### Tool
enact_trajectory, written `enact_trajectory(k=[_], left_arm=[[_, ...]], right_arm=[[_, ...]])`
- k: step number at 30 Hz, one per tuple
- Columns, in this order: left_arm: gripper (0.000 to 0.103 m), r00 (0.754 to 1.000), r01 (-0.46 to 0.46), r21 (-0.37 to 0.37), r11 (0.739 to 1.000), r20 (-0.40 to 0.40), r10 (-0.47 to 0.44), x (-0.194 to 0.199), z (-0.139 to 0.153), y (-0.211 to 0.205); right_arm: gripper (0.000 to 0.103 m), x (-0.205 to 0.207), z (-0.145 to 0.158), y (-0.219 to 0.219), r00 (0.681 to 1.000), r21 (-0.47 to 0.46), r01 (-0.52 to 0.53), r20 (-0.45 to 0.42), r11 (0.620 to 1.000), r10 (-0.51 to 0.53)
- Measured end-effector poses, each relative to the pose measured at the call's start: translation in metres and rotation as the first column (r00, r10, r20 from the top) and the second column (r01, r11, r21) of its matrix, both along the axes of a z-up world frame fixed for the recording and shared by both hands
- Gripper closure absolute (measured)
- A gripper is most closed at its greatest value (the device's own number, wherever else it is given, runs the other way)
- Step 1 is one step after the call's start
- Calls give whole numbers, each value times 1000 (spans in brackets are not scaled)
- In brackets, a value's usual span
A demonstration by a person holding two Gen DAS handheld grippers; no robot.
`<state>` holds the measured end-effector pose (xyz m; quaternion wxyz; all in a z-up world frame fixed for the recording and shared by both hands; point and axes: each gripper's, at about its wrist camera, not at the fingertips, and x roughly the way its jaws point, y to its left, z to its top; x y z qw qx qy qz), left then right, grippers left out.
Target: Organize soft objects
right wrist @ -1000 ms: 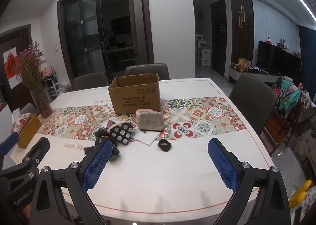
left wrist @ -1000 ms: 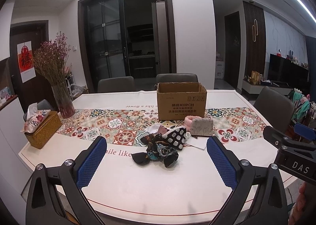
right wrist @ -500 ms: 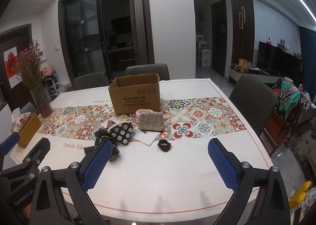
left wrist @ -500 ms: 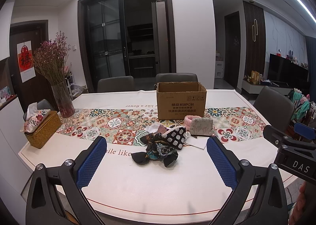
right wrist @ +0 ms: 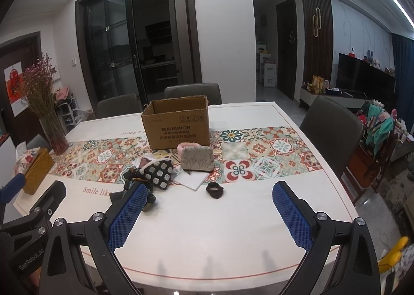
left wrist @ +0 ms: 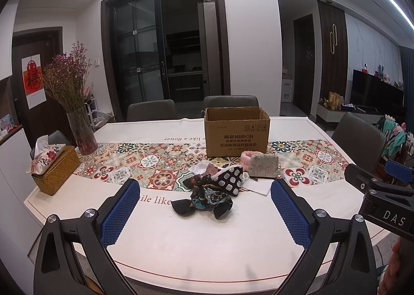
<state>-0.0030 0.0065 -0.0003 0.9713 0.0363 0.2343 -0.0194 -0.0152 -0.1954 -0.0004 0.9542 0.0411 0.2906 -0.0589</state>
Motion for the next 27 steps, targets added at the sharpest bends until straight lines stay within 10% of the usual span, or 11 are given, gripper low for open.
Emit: enact_trajectory(k=[27], left_arm=[[0, 998, -7, -13, 1000, -65, 6, 34, -10, -5]], right_arm=[[4, 40, -12, -5, 999, 32, -11, -51, 999, 12]])
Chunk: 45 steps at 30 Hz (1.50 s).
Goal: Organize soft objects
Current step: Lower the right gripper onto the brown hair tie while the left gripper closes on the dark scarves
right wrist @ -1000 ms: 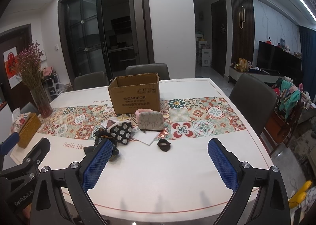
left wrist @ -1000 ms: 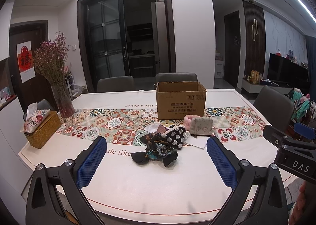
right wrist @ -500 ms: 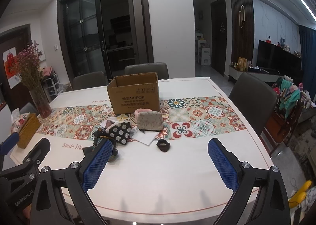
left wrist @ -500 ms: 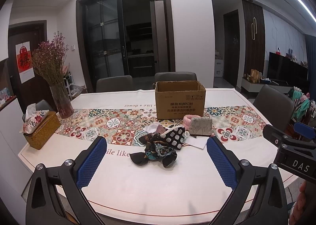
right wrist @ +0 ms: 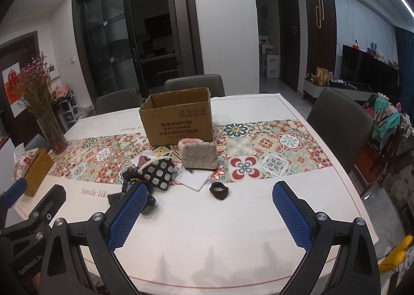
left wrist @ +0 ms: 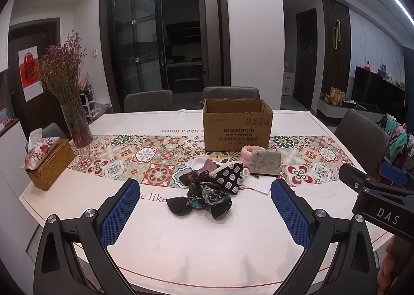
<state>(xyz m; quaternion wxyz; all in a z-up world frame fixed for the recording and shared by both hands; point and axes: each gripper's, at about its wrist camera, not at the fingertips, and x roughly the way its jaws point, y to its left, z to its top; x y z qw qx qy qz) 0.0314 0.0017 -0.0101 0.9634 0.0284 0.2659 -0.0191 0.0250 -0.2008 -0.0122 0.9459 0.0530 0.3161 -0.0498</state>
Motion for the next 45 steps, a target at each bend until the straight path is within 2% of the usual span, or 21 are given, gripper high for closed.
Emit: enact_trajectory(k=[13, 22, 33, 45], left_arm=[[0, 994, 0, 26, 1000, -109, 2, 56, -35, -3], [0, 988, -25, 48, 999, -152, 32, 100, -70, -1], [1, 976, -15, 57, 998, -215, 27, 153, -119, 1], [8, 948, -7, 69, 998, -316, 29, 195, -173, 2]], right_arm=[[4, 56, -35, -2, 997, 17, 11, -83, 1000, -10], [4, 101, -80, -1, 986, 22, 28, -166, 999, -24], [4, 138, -131, -5, 972, 8, 114, -208, 993, -109], [4, 168, -187, -4, 948, -12, 167, -273, 986, -164]])
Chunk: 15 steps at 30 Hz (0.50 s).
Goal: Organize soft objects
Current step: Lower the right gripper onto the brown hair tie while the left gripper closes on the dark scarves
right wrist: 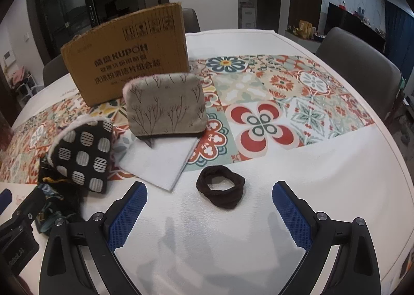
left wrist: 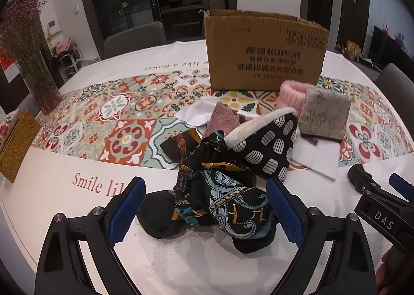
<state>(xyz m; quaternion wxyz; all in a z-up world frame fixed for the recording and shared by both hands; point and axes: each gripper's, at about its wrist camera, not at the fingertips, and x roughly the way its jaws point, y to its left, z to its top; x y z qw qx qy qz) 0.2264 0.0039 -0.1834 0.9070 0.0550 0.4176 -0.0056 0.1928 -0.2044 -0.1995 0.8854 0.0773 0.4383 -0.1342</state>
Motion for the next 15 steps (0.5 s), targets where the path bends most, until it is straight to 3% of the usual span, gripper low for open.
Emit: enact_trajectory(k=[10, 15], left_arm=[[18, 999, 0, 12, 1000, -49, 0, 23, -31, 1], [32, 997, 7, -7, 1000, -78, -7, 31, -38, 2]], right_arm=[[5, 17, -25, -5, 999, -24, 42, -31, 999, -43], [16, 23, -33, -3, 998, -22, 33, -50, 999, -34]])
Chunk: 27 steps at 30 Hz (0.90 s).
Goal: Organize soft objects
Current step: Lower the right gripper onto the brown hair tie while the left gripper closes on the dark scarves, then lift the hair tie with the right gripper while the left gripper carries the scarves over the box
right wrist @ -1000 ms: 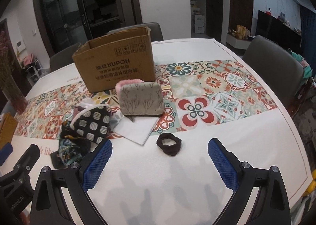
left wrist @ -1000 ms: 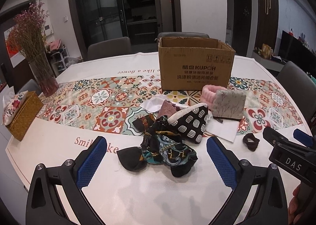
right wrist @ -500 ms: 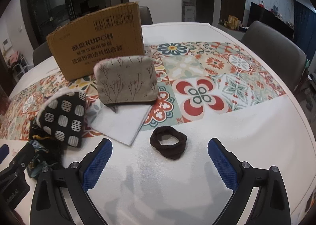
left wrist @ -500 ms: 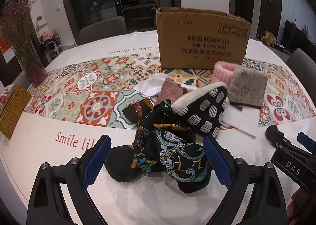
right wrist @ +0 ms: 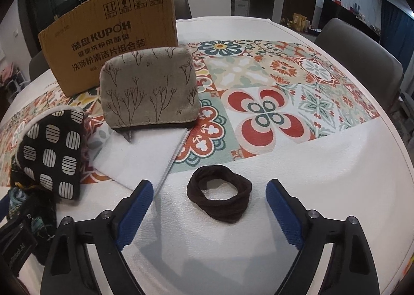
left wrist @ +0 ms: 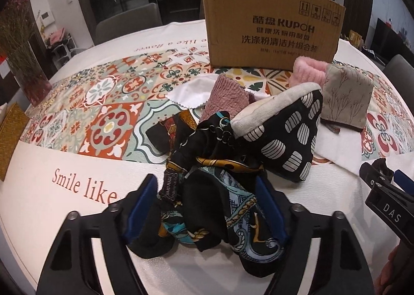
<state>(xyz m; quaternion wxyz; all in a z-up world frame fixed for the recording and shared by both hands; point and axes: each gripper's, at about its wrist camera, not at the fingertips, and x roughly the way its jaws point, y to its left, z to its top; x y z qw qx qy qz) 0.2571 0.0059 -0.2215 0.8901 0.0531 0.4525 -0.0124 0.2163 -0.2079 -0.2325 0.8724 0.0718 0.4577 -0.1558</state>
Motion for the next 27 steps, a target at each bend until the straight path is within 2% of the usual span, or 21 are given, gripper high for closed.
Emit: enact_trajectory(k=[2, 4, 7, 12, 16, 18, 27], left_arm=[[35, 1000, 5, 3, 1000, 0, -5, 1, -1, 0], [43, 1000, 8, 7, 1000, -3, -8, 1, -3, 0], [53, 1000, 0, -3, 1000, -12, -1, 1, -5, 1], [65, 1000, -1, -21, 1000, -23, 1, -1, -5, 3], [75, 999, 0, -39, 999, -33, -1, -5, -4, 4], [76, 1000, 2, -46, 999, -30, -3, -8, -1, 5], [77, 1000, -4, -77, 997, 15, 5, -28, 23, 8]], right_arm=[[19, 1, -2, 0, 1000, 7, -1, -2, 1000, 1], [22, 1, -3, 0, 1000, 12, -1, -2, 1000, 1], [31, 0, -3, 0, 1000, 7, -2, 6, 1000, 2], [59, 0, -1, 2, 1000, -1, -23, 10, 1000, 23], [72, -1, 2, 3, 999, 29, -45, 5, 999, 45], [78, -3, 4, 3, 998, 43, -59, 6, 997, 59], [84, -17, 31, 13, 991, 57, -120, 59, 991, 117]])
